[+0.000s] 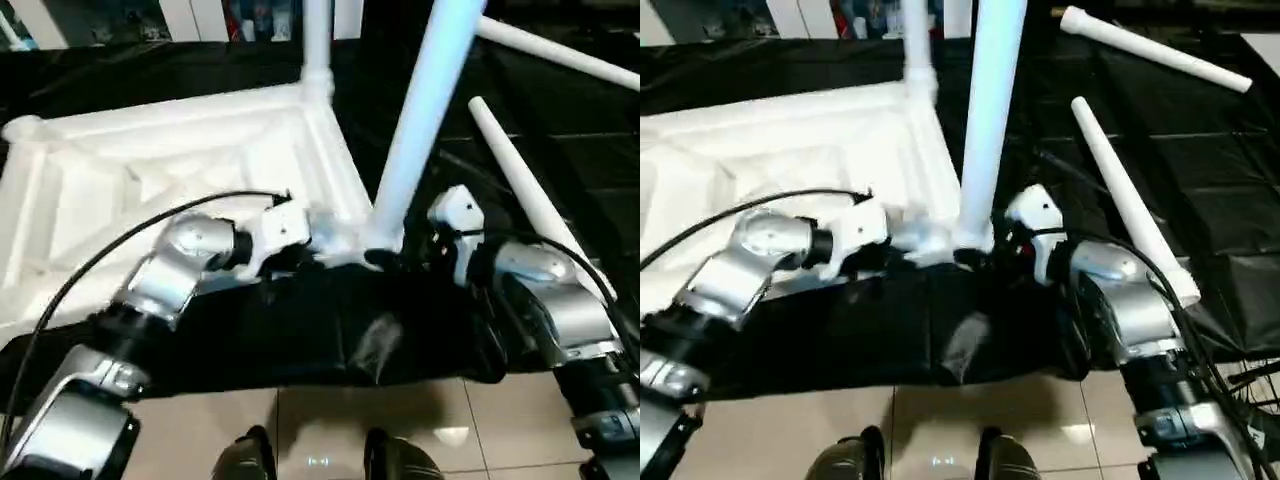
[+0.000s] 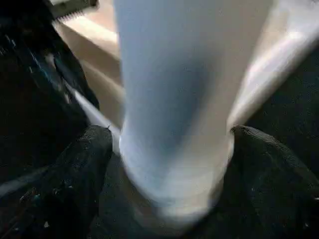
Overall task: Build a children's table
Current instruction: Rotate leg to tighten
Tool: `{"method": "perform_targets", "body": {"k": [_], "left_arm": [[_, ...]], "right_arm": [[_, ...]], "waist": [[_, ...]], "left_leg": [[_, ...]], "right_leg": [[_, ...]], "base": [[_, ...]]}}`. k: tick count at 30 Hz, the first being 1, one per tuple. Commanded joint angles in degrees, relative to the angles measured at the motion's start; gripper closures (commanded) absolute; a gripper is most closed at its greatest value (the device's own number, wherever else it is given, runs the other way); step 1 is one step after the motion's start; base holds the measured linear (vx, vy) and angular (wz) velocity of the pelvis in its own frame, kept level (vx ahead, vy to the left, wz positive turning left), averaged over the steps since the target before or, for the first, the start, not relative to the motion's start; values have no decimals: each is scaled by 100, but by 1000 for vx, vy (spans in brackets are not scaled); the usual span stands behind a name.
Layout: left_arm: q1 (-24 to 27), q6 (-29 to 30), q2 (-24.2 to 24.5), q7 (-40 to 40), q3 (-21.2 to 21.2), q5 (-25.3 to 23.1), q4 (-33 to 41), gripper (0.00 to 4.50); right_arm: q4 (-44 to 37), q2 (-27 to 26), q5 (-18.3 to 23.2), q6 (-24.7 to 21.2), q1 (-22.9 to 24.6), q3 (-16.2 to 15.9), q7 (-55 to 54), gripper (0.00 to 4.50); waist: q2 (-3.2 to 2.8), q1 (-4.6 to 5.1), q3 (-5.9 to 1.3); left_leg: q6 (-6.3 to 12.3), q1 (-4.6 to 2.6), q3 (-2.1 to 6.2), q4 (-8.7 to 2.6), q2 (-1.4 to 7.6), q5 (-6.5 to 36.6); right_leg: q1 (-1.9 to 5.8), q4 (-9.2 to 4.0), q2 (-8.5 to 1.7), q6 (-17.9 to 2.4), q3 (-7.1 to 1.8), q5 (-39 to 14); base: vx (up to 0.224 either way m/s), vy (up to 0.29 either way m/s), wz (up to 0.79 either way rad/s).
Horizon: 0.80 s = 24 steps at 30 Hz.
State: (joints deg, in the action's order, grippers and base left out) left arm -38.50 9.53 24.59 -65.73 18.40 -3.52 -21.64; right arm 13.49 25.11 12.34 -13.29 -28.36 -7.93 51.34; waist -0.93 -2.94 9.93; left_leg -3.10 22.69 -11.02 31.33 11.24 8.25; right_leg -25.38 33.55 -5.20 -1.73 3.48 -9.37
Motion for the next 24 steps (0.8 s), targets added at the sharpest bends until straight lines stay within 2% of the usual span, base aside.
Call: {"method": "perform_targets", "body": {"k": [1,3,7,13,18,24], "left_arm": [[246,-242,63,-454,46,487,391,450],[288,-236,140,-558,36,513,436,450],[308,-311,212,-598,22,475,400,450],[306,-322,190,-620,-26,455,370,450],[312,-308,215,-627,-23,460,390,450],[329,-308,211,-660,-38,458,387,450]], "right_arm": [[-252,154,199,-54,114,-47,296,46],[-306,201,232,-61,142,-59,434,46],[-281,269,208,-53,177,-101,569,46],[-102,276,6,140,225,-217,691,46],[-48,315,-36,185,226,-266,716,46],[31,235,11,157,192,-209,676,88]], "waist": [[53,-18,-537],[48,-12,-524],[60,-13,-544],[84,-19,-588],[83,-29,-587],[80,-30,-591]], "left_leg": [[709,-139,25,-240,195,782],[633,-145,6,-244,188,906],[525,-149,4,-219,167,945],[721,-115,-8,-162,138,572],[761,-112,-5,-146,136,606],[743,-113,-2,-135,133,655]], "right_leg": [[443,-246,-280,-1562,-259,-477],[411,-265,-260,-1498,-268,-656],[397,-264,-257,-1399,-290,-824],[421,-177,-234,-1521,-301,-177],[425,-175,-237,-1506,-301,-289],[419,-172,-227,-1498,-300,-365]], "base": [[0,0,0],[0,0,0],[0,0,0],[0,0,0],[0,0,0],[0,0,0]]}}
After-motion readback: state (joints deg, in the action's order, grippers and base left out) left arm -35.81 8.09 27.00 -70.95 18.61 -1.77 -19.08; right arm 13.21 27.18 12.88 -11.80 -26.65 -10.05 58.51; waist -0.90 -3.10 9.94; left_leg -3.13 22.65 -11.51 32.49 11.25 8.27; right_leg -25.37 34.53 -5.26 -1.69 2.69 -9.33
